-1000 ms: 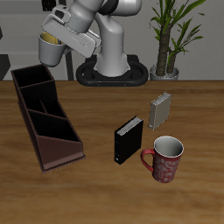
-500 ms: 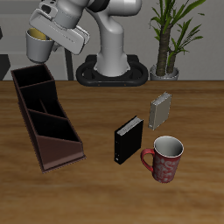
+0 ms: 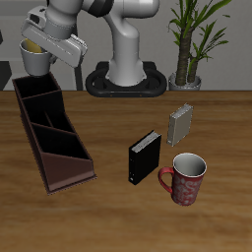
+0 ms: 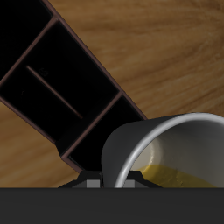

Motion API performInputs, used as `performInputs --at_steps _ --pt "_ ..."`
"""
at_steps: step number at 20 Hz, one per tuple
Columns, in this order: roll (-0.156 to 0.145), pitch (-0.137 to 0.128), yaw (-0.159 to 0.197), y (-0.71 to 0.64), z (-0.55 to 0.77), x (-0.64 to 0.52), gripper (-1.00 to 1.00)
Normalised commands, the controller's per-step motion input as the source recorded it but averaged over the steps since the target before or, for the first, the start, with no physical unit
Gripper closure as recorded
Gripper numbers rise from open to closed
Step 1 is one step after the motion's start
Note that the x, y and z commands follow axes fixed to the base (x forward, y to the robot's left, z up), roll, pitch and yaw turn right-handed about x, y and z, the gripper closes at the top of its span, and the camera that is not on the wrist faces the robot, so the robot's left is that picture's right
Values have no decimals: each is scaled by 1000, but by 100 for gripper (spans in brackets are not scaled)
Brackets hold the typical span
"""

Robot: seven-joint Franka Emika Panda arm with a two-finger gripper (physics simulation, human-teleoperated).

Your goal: Place the white-yellow mug into the right desk caddy's right compartment and place the black book into the right desk caddy's back compartment

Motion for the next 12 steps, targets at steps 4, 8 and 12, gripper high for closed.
performInputs --at_steps 4,8,12 --pt "80 42 -84 -219 286 143 100" --pt "12 21 -46 -95 374 115 100" --pt "0 14 -17 55 125 50 100"
